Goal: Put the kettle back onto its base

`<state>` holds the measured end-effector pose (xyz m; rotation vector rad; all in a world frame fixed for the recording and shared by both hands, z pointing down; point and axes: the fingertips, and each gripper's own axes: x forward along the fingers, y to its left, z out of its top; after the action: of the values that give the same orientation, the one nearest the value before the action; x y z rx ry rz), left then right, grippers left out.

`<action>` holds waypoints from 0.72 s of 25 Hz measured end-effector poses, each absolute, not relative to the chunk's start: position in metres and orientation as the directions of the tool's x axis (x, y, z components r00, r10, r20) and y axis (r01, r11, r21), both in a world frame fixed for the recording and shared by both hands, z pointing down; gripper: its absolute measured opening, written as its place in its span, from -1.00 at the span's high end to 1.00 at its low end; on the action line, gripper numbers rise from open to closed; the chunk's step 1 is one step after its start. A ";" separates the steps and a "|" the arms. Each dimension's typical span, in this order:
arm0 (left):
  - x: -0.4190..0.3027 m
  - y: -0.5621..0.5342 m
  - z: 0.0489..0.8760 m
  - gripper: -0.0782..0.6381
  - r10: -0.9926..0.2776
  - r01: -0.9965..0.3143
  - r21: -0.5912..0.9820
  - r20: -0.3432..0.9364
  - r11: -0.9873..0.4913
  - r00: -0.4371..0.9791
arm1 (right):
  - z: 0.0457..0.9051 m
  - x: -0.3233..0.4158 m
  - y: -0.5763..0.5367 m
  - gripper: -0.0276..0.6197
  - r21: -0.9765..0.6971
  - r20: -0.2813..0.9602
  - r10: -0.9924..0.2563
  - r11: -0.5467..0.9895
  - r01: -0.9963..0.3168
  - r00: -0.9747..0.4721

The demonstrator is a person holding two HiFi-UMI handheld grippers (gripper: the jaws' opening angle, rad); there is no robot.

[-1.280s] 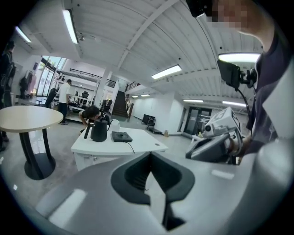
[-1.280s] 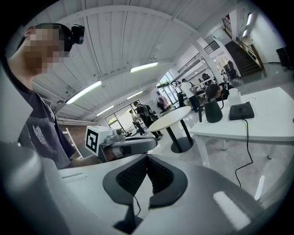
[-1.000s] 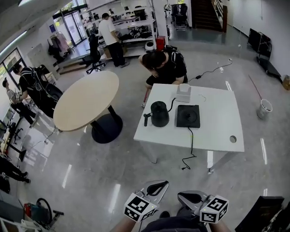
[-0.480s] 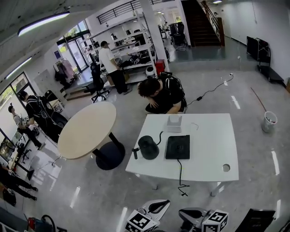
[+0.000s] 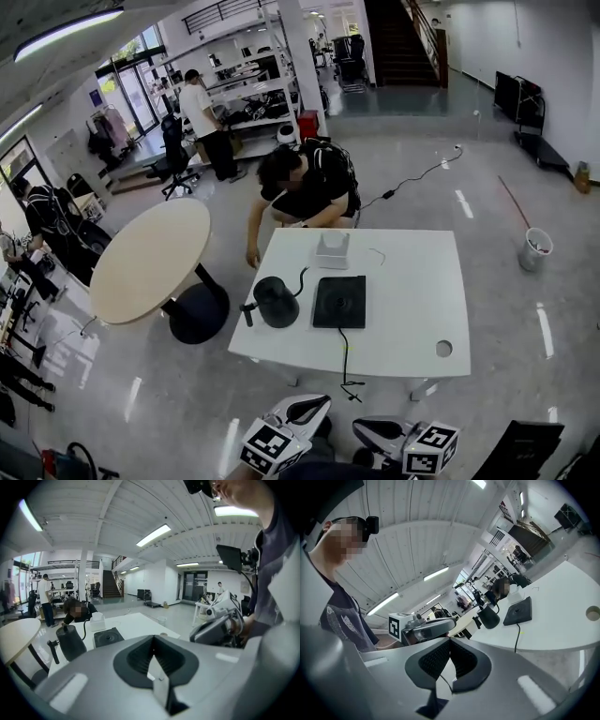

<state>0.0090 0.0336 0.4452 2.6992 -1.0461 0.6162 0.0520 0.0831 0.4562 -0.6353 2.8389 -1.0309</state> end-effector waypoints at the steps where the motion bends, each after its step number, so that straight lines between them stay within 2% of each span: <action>1: 0.005 0.027 0.448 0.77 -0.604 -0.681 0.030 0.437 -0.731 0.667 | 0.457 0.049 0.078 0.91 -0.621 0.097 -0.393 0.694 -0.364 -0.915; 7: -0.013 -0.025 0.448 0.78 -0.593 -0.659 0.062 0.379 -0.750 0.711 | 0.453 0.035 0.031 0.91 -0.587 0.150 -0.431 0.685 -0.431 -0.890; 18: -0.089 -0.119 0.455 0.78 -0.579 -0.643 0.104 0.343 -0.759 0.739 | 0.464 -0.032 -0.055 0.91 -0.537 0.288 -0.458 0.649 -0.538 -0.841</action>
<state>-0.0895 -0.1192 0.4549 2.7252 -0.9700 0.4319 -0.0322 -0.0546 0.4637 -0.9002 2.9663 -1.0339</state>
